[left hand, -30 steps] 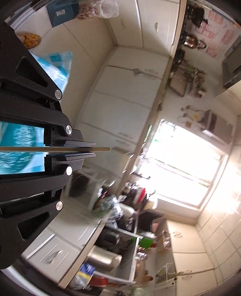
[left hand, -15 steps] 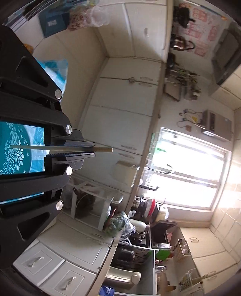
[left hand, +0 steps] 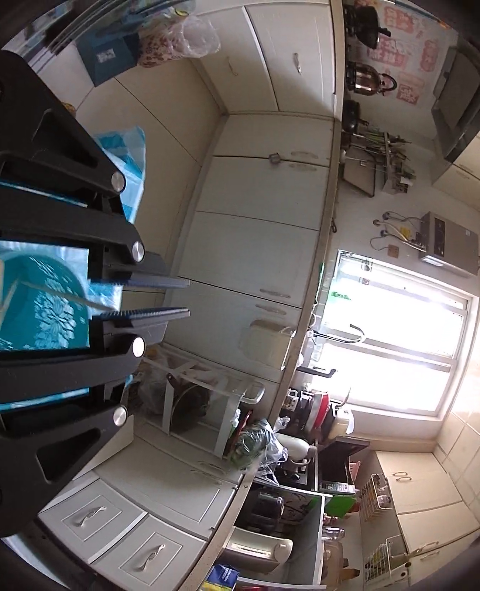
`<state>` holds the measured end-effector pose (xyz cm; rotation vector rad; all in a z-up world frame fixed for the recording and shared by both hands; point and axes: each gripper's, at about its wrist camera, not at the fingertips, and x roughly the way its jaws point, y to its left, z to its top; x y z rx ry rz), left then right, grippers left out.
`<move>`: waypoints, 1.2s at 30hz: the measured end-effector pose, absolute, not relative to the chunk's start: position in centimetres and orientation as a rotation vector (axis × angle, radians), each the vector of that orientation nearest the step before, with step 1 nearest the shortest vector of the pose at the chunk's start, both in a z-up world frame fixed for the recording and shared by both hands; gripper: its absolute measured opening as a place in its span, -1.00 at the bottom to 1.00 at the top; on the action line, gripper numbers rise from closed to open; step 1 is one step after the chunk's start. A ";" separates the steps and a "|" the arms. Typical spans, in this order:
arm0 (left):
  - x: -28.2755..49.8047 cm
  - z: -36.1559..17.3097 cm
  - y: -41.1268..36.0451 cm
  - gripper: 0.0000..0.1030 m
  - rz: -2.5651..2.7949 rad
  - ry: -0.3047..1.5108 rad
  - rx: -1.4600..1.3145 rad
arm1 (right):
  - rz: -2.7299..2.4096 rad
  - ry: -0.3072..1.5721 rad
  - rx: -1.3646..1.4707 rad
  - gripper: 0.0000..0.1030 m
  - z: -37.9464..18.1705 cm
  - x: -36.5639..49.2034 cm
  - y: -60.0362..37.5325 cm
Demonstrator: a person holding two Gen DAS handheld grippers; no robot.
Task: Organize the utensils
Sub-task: 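Lift the chopstick with the left tool into the basket and open, then grasp a loose chopstick with the right tool and drop it into the teal basket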
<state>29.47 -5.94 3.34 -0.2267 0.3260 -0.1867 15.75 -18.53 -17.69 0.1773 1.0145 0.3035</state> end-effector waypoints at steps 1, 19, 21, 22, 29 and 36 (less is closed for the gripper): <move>28.9 3.4 -5.4 -0.53 -0.185 0.330 -0.227 | 0.303 1.015 0.176 -0.66 -17.7 15.7 -18.5; 16.7 -6.0 1.5 0.29 -0.186 0.611 -0.252 | 0.272 1.036 0.050 -0.88 -17.4 15.1 -18.0; 16.2 -6.7 1.9 0.29 -0.189 0.635 -0.253 | 0.261 1.023 -0.030 -0.88 -17.3 14.8 -17.1; 16.1 -6.9 2.1 0.29 -0.187 0.642 -0.254 | 0.260 1.018 -0.052 -0.88 -17.3 14.7 -16.8; 14.9 -7.0 3.2 0.31 -0.188 0.651 -0.263 | 0.394 0.879 0.316 -0.89 -11.6 13.5 -20.9; 14.2 -7.7 3.1 0.33 -0.197 0.675 -0.297 | 0.447 0.530 0.494 -0.89 -1.0 16.6 -22.0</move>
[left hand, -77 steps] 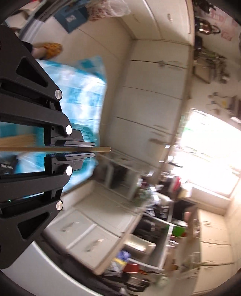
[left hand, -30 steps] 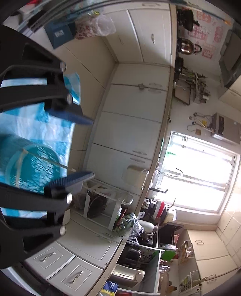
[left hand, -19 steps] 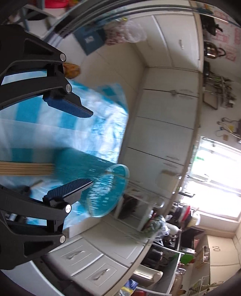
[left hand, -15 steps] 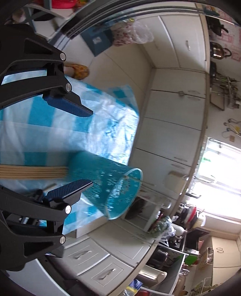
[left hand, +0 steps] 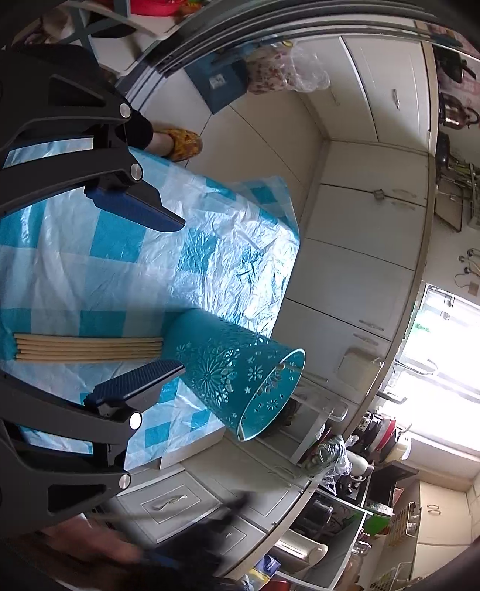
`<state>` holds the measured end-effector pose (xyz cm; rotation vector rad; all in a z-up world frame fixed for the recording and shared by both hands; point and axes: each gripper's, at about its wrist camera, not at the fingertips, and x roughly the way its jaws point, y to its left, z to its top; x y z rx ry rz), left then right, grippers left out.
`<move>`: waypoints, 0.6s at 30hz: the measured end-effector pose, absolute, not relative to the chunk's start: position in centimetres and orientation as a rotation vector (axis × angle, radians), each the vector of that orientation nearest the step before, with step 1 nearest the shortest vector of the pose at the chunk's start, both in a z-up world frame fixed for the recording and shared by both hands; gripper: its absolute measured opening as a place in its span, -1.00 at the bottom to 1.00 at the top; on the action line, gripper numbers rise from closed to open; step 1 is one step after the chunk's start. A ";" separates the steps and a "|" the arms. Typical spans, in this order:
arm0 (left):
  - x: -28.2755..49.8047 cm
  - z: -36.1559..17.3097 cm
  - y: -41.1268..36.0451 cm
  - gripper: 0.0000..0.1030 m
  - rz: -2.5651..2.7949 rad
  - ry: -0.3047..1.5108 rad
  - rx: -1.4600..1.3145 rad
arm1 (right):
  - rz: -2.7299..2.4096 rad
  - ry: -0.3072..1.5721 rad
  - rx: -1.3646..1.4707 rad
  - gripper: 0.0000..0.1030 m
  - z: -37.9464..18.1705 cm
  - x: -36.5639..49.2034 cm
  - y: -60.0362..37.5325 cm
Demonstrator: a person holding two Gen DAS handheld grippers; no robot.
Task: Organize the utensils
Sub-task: 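Grasp a loose chopstick with the right tool and drop it into the teal basket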
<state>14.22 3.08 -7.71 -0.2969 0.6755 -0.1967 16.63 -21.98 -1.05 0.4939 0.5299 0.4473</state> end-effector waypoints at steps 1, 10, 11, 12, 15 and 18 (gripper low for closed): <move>14.1 -7.6 3.0 0.33 -0.200 0.670 -0.295 | 0.441 0.477 0.504 -0.89 0.2 17.6 -21.7; 13.5 -6.5 3.1 0.37 -0.203 0.628 -0.301 | 0.331 0.313 0.543 -0.89 2.0 26.8 -19.9; 13.5 -6.6 3.2 0.37 -0.203 0.631 -0.307 | 0.325 0.326 0.543 -0.89 1.5 27.2 -19.8; 13.5 -6.8 3.3 0.37 -0.202 0.634 -0.312 | 0.317 0.341 0.534 -0.89 0.8 27.8 -19.7; 13.7 -7.2 3.7 0.37 -0.198 0.644 -0.328 | 0.304 0.381 0.498 -0.88 -0.6 28.2 -19.3; 13.8 -7.4 4.0 0.37 -0.196 0.652 -0.340 | 0.294 0.421 0.469 -0.88 -1.7 28.4 -18.6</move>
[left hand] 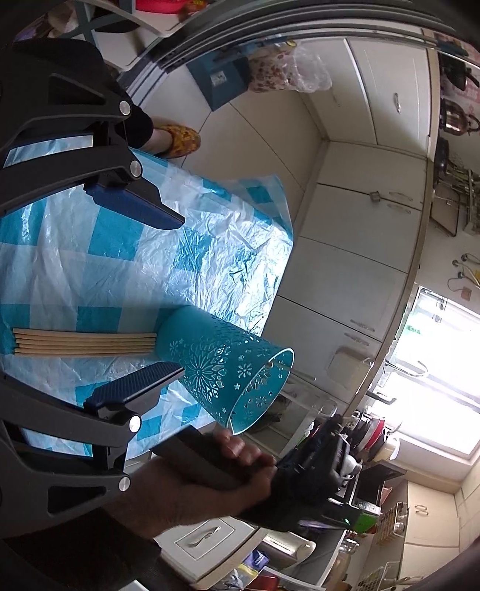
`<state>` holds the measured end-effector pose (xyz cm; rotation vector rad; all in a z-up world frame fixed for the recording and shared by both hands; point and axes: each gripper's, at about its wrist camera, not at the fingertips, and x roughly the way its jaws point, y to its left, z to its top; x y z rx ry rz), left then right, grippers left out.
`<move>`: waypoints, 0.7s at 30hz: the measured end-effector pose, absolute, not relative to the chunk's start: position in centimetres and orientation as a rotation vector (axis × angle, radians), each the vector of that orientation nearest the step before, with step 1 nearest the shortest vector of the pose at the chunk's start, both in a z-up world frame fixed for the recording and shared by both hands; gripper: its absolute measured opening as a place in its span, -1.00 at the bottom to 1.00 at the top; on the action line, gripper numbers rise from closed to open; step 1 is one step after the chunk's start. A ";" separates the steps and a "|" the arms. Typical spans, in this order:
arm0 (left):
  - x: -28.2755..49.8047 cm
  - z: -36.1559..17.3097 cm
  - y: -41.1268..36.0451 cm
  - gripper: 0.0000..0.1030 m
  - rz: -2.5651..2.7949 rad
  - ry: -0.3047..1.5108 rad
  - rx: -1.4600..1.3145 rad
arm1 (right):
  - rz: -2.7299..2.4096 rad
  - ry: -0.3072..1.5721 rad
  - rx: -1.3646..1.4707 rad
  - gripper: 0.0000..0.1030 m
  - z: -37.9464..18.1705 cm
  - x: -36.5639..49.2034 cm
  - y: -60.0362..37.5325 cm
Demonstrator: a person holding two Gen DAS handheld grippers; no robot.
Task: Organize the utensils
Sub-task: 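Grasp a loose chopstick with the right tool and drop it into the teal basket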
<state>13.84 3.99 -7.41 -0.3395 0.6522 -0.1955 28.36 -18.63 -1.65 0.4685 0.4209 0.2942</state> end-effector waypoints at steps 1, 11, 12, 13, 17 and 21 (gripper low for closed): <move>13.8 -7.5 4.0 0.37 -0.195 0.654 -0.342 | 0.295 0.432 0.467 -0.88 -1.9 28.3 -18.6; 13.4 -6.9 4.2 0.38 -0.196 0.644 -0.350 | 0.368 0.481 0.394 -0.64 -1.5 24.6 -18.4; 13.3 -6.8 4.2 0.39 -0.196 0.644 -0.351 | 0.374 0.484 0.384 -0.60 -1.5 24.1 -18.4; 13.2 -6.8 4.2 0.39 -0.197 0.645 -0.352 | 0.379 0.491 0.375 -0.55 -1.5 23.8 -18.4; 12.8 -6.5 4.2 0.40 -0.201 0.640 -0.351 | 0.359 0.500 0.374 -0.54 -1.3 21.6 -19.6; 12.3 -6.5 4.6 0.42 -0.191 0.637 -0.348 | 0.336 0.486 0.368 -0.54 -1.2 17.2 -20.1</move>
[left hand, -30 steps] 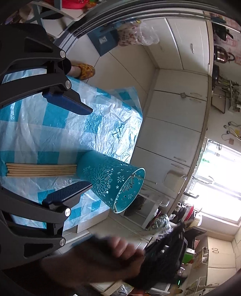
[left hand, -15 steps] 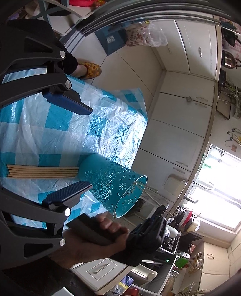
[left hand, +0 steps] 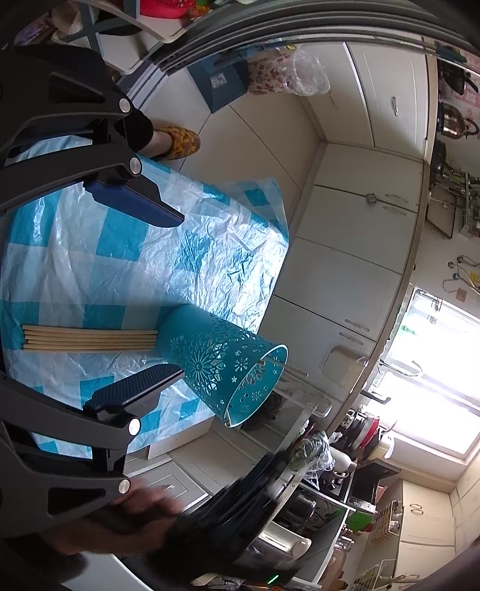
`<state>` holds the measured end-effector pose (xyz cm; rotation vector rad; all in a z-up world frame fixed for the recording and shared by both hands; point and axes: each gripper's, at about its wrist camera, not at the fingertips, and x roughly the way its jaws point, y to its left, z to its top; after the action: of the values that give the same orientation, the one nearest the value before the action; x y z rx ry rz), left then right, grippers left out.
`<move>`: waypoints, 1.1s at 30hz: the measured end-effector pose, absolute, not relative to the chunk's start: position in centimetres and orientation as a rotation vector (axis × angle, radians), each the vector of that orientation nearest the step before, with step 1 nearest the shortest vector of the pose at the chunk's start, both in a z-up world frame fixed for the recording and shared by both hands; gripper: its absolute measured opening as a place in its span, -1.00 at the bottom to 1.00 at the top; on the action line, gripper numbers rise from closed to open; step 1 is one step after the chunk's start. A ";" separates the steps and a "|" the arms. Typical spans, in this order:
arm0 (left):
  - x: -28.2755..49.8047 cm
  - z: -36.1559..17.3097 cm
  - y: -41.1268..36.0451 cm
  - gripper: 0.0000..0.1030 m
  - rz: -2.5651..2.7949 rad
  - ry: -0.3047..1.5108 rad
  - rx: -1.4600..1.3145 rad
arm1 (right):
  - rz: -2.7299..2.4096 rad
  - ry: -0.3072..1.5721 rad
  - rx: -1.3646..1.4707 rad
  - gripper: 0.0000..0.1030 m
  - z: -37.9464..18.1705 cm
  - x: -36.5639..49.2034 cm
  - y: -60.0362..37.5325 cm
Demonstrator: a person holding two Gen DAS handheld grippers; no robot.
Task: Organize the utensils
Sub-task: 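Grasp a loose chopstick with the right tool and drop it into the teal basket, then lower the left tool to the chopsticks beside the basket and grasp one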
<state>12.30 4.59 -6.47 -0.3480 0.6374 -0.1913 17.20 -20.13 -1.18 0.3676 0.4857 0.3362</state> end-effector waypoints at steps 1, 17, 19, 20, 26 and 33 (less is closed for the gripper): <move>12.3 -6.5 4.7 0.42 -0.188 0.639 -0.350 | 0.328 0.503 0.356 -0.54 -1.6 16.2 -20.0; 11.0 -8.0 4.6 0.43 -0.195 0.689 -0.319 | 0.219 1.003 0.256 -0.66 -16.8 17.3 -15.6; 11.0 -8.2 4.5 0.43 -0.193 0.695 -0.317 | 0.209 1.019 0.230 -0.66 -17.3 17.0 -15.2; 11.0 -8.3 4.6 0.43 -0.193 0.697 -0.316 | 0.207 1.015 0.218 -0.66 -17.6 16.8 -15.1; 11.4 -8.8 4.3 0.44 -0.194 0.715 -0.311 | 0.212 1.008 0.096 -0.71 -17.3 16.0 -14.7; 14.5 -10.9 1.3 0.51 -0.240 0.825 -0.189 | 0.233 1.025 0.043 -0.77 -17.1 15.3 -16.1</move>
<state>14.52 1.34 -10.86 -0.1891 0.8253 -0.2399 15.25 -16.05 -17.07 0.0430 1.0245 0.2330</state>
